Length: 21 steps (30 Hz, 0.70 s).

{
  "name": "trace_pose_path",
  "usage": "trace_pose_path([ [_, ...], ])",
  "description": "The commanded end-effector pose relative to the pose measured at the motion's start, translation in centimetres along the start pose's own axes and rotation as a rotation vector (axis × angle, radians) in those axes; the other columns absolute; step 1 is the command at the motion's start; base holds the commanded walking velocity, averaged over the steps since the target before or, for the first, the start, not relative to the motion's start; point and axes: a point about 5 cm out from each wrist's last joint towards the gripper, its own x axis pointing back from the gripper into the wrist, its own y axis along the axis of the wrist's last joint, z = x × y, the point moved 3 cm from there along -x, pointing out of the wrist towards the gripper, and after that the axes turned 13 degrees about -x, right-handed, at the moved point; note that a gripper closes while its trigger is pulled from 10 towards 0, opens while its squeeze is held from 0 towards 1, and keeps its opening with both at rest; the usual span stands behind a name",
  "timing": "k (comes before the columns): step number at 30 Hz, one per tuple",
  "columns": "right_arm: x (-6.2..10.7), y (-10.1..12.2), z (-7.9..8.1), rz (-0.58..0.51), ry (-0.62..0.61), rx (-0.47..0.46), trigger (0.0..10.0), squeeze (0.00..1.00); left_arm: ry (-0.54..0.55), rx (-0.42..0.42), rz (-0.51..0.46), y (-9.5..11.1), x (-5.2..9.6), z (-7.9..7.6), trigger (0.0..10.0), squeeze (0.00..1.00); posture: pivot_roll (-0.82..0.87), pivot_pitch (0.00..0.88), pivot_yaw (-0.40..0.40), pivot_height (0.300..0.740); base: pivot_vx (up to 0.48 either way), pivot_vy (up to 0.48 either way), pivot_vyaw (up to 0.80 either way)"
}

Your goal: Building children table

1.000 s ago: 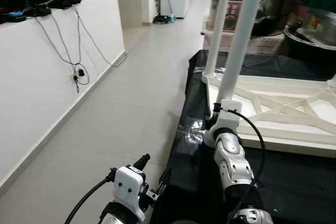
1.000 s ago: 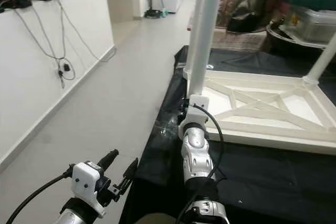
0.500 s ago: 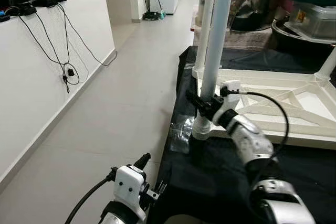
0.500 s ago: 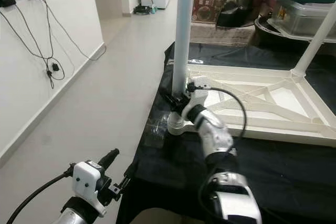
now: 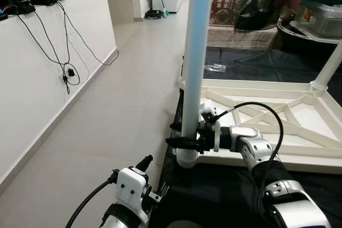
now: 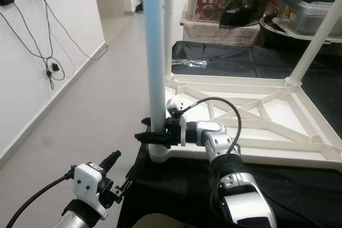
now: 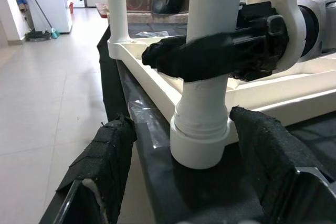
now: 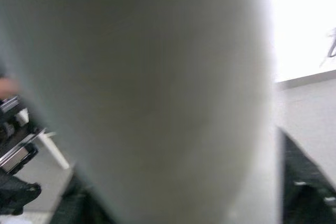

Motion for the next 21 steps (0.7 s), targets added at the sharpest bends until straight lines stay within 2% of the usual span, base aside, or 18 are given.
trace_pose_path([
  [1, -1.3, -0.1, 0.4, 0.039, 0.041, 0.021, 0.0, 0.0, 0.002, 0.008, 0.018, -0.4, 0.1, 0.0, 10.0, 0.0, 0.07, 0.0, -0.03, 0.74, 0.0, 0.0, 0.0],
  [2, -1.3, -0.1, 0.4, 0.039, 0.041, 0.021, 0.0, 0.0, 0.002, 0.008, 0.018, -0.4, 0.1, 0.0, 10.0, 0.0, 0.07, 0.0, -0.03, 0.74, 0.0, 0.0, 0.0],
  [3, -1.7, 0.1, 0.3, 0.023, 0.002, 0.062, 0.0, 0.0, 0.003, 0.008, 0.018, -0.4, 0.1, 0.0, 10.0, 0.0, 0.07, 0.0, -0.03, 0.74, 0.0, 0.0, 0.0],
  [5, -1.7, 0.1, 0.3, 0.023, 0.002, 0.062, 0.0, 0.0, 0.003, 0.008, 0.018, -0.4, 0.1, 0.0, 10.0, 0.0, 0.07, 0.0, -0.03, 0.74, 0.0, 0.0, 0.0],
  [6, -1.9, 0.8, -0.2, -0.054, -0.095, 0.089, 0.0, 0.0, 0.003, 0.01, 0.02, -0.4, 0.2, 0.0, 10.0, 0.0, 0.07, 0.0, -0.03, 0.74, 0.0, 0.0, 0.0],
  [7, -1.9, 0.8, -0.2, -0.054, -0.095, 0.089, 0.0, 0.0, 0.003, 0.01, 0.02, -0.4, 0.2, 0.0, 10.0, 0.0, 0.07, 0.0, -0.03, 0.74, 0.0, 0.0, 0.0],
  [8, -1.8, 1.4, -1.0, -0.14, -0.229, 0.098, 0.0, 0.0, 0.001, 0.013, 0.021, -0.4, 0.2, -0.1, 10.0, 0.0, 0.05, 0.0, -0.024, 0.74, 0.0, 0.0, 0.0],
  [9, -1.8, 1.4, -1.0, -0.14, -0.229, 0.098, 0.0, 0.0, 0.001, 0.013, 0.021, -0.4, 0.2, -0.1, 10.0, 0.0, 0.05, 0.0, -0.024, 0.74, 0.0, 0.0, 0.0],
  [10, -1.2, 1.9, -2.1, -0.229, -0.4, 0.078, 0.0, 0.0, 0.0, 0.015, 0.022, -0.4, 0.2, -0.1, 10.0, 0.0, 0.05, 0.0, -0.024, 0.74, 0.0, 0.0, 0.0],
  [11, 0.0, 2.2, -3.5, -0.314, -0.622, 0.052, 0.0, 0.0, -0.001, 0.017, 0.022, -0.5, 0.2, -0.2, 10.0, 0.0, 0.05, 0.0, -0.024, 0.74, 0.0, 0.0, 0.0],
  [12, 1.1, 2.3, -4.4, -0.368, -0.791, 0.034, 0.0, 0.0, -0.001, 0.018, 0.023, -0.5, 0.2, -0.2, 10.0, 0.0, 0.05, 0.0, -0.024, 0.74, 0.0, 0.0, 0.0],
  [13, 1.1, 2.3, -4.4, -0.368, -0.791, 0.034, 0.0, 0.0, -0.001, 0.018, 0.023, -0.5, 0.2, -0.2, 10.0, 0.0, 0.05, 0.0, -0.024, 0.74, 0.0, 0.0, 0.0],
  [15, 4.3, 1.5, -5.4, -0.451, -1.149, -0.006, 0.0, 0.0, -0.003, 0.02, 0.023, -0.5, 0.2, -0.2, 10.0, 0.0, 0.05, 0.0, -0.024, 0.74, 0.0, 0.0, 0.0],
  [16, 4.3, 1.5, -5.4, -0.451, -1.149, -0.006, 0.0, 0.0, -0.003, 0.02, 0.023, -0.5, 0.2, -0.2, 10.0, 0.0, 0.05, 0.0, -0.024, 0.74, 0.0, 0.0, 0.0],
  [18, 6.8, 0.3, -5.2, -0.493, -1.406, -0.058, 0.0, 0.0, -0.004, 0.021, 0.023, -0.5, 0.2, -0.2, 10.0, 0.0, 0.05, 0.0, -0.022, 0.74, 0.0, 0.0, 0.0],
  [19, 6.8, 0.3, -5.2, -0.493, -1.406, -0.058, 0.0, 0.0, -0.004, 0.021, 0.023, -0.5, 0.2, -0.2, 10.0, 0.0, 0.05, 0.0, -0.022, 0.74, 0.0, 0.0, 0.0],
  [20, 7.5, -0.3, -4.9, -0.51, -1.492, -0.083, 0.0, 0.0, -0.005, 0.021, 0.024, -0.5, 0.2, -0.2, 10.0, 0.0, 0.05, 0.0, -0.023, 0.74, 0.0, 0.0, 0.0],
  [21, 7.5, -0.3, -4.9, -0.51, -1.492, -0.083, 0.0, 0.0, -0.005, 0.021, 0.024, -0.5, 0.2, -0.2, 10.0, 0.0, 0.05, 0.0, -0.023, 0.74, 0.0, 0.0, 0.0],
])
